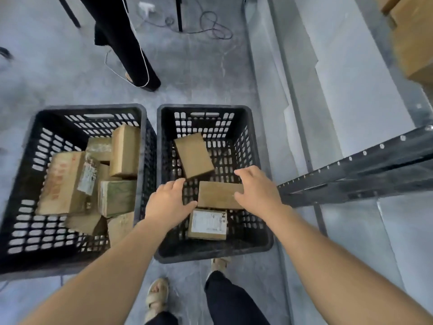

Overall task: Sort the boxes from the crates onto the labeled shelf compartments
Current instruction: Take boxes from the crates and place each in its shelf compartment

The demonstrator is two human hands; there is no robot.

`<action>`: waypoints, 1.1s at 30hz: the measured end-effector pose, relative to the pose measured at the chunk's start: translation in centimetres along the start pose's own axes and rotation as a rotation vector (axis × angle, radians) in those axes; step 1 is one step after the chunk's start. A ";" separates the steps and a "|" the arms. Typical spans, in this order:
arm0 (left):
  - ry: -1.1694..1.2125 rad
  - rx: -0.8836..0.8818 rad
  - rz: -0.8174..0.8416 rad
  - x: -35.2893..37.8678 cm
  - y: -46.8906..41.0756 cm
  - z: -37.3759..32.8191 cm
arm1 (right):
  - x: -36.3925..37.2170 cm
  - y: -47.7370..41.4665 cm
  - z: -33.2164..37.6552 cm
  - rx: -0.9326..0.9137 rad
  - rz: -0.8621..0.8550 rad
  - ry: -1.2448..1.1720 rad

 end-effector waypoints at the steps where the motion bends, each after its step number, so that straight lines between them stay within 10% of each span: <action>1: -0.003 -0.014 0.011 0.7 -0.2 -0.1 | 0.8 -0.5 -0.6 -0.003 0.020 -0.002; 21: 0.089 -0.184 0.248 19.0 -8.1 2.6 | 19.9 -6.1 -7.3 -0.054 0.343 0.175; 33: 0.356 -0.206 0.226 19.2 -9.5 2.8 | 20.7 -8.1 -7.4 -0.143 0.246 0.245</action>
Point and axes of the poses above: each hand's wrist, its own y-axis away from the middle knuckle, its own x-axis out of the palm, z = x × y, the point moved 4 cm from there along -y, towards the middle knuckle, and after that the axes turned 12 degrees about -z, right-handed, at the moved point
